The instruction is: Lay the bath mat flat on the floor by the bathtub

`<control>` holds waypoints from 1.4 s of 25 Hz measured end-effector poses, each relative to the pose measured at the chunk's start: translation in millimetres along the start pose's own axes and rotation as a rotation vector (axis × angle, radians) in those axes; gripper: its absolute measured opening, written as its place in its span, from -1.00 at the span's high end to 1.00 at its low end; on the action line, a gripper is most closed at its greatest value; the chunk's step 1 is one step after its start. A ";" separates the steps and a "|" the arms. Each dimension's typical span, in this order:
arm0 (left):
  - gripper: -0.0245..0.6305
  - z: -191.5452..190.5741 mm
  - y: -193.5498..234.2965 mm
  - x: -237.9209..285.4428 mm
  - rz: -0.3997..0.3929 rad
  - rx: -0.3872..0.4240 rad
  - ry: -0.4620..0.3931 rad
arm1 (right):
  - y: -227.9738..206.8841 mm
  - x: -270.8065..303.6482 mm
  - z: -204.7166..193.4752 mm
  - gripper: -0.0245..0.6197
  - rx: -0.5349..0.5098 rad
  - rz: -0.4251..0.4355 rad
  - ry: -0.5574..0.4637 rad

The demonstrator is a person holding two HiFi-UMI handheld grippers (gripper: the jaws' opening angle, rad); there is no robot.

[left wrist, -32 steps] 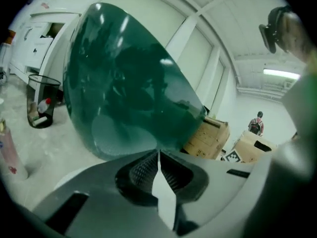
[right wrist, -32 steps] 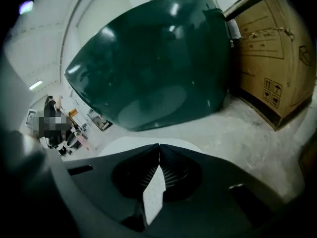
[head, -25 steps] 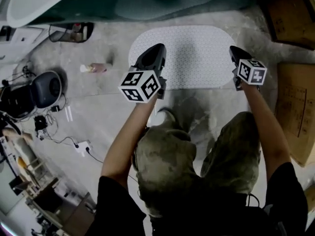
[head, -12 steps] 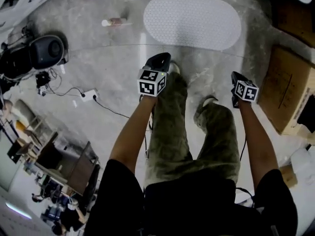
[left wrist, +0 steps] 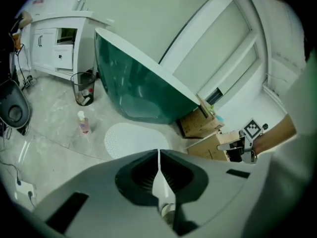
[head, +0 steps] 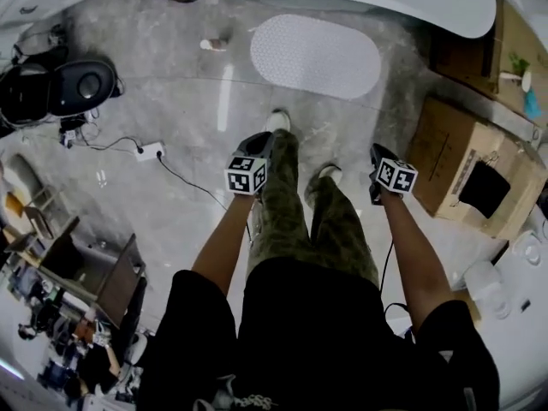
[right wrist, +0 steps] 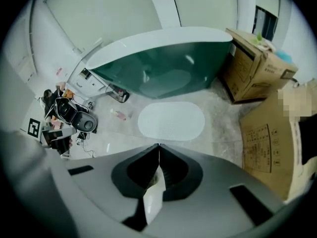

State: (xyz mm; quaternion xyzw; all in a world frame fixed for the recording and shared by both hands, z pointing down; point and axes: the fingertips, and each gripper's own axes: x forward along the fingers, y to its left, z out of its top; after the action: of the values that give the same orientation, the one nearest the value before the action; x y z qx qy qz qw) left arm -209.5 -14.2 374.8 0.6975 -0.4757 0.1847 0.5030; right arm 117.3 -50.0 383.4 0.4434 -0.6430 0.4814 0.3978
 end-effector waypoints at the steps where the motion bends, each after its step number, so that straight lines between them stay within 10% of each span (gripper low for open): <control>1: 0.83 6.1 -5.4 -18.0 0.001 -0.017 -0.010 | 10.1 -19.3 6.5 0.85 -0.005 -0.003 -0.017; 8: 0.83 121.8 -49.7 -109.9 -0.025 0.177 -0.139 | 70.4 -145.6 77.7 0.85 -0.093 0.099 -0.221; 15: 0.83 246.8 -182.9 -173.1 -0.035 0.461 -0.350 | 50.8 -304.2 160.8 0.85 -0.120 0.119 -0.582; 25: 0.83 308.9 -352.7 -232.0 0.036 0.427 -0.694 | 5.0 -450.4 237.9 0.85 -0.274 0.137 -0.836; 35: 0.83 298.3 -375.9 -239.3 0.102 0.321 -0.772 | 3.5 -474.5 271.2 0.86 -0.430 0.146 -0.878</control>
State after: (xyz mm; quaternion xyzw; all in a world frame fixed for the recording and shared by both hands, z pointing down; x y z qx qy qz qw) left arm -70.8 -146.0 -126.1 0.7607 -0.6282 0.0063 0.1630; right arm 228.7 -224.2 -122.6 0.4659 -0.8641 0.1323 0.1369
